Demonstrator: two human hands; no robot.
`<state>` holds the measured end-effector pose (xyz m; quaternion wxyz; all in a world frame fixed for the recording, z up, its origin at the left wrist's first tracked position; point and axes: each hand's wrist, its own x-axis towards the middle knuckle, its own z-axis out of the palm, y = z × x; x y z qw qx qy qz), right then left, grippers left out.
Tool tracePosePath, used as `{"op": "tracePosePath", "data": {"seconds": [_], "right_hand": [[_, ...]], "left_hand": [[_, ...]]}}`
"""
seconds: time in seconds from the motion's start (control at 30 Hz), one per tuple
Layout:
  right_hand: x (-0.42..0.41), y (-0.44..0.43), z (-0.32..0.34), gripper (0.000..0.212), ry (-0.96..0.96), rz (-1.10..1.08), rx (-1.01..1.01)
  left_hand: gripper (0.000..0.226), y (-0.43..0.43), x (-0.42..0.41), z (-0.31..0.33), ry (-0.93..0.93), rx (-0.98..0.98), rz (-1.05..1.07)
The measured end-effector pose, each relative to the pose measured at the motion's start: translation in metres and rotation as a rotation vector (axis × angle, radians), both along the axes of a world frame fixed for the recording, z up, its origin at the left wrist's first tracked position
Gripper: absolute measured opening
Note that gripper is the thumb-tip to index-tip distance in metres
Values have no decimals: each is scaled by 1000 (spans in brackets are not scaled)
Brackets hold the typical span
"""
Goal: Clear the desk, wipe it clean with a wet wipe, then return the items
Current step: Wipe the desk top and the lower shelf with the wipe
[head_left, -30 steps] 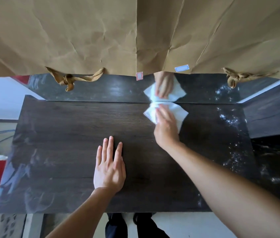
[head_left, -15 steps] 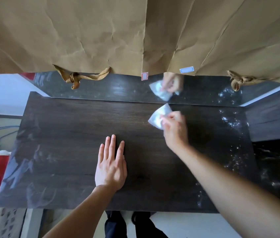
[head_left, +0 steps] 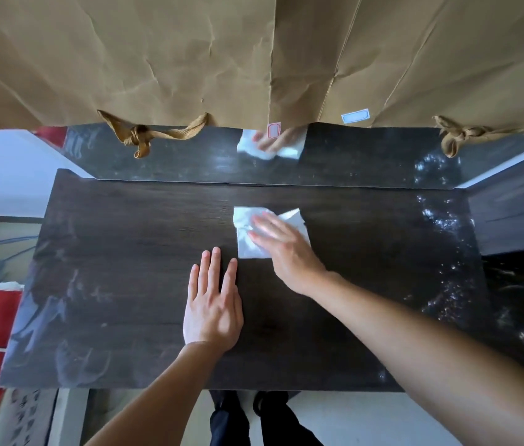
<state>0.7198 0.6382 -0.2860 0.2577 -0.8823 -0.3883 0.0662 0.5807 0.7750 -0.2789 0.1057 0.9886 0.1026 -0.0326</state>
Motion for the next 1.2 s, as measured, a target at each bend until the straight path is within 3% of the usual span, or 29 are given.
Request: {"op": "tracePosePath", "data": {"seconds": [0.1,0.27,0.47,0.57,0.7,0.83,0.9,1.1,1.2], "right_hand": [[-9,-58,-3,56,-112,-28,-110],[-18,-67,7,58,-54,-466,-235],[-143,-63,2,66,-36,-235,-216],[-181,-112,9,71,-85,-390,-214],[-203,-136,21,60,-61,-758,-166],[-239,-101,19,44,-54,-589,-50],[-239,-119,22,38,-9,-625,54],[-178,-228,27,26,29,-1288,-16],[-172,-206,17,26,28,-1320,-67]], "left_hand": [[52,0,-1,0,9,1,7],[53,0,-1,1,8,-20,9],[51,2,0,-2,-43,-68,13],[52,-1,-2,-1,-31,-78,5],[54,-6,-4,4,-20,-115,41],[50,-38,-13,9,15,-155,-68],[51,-59,-16,12,27,-181,-149],[50,-101,-10,5,23,-208,-190],[51,-111,-7,0,13,-176,-201]]}}
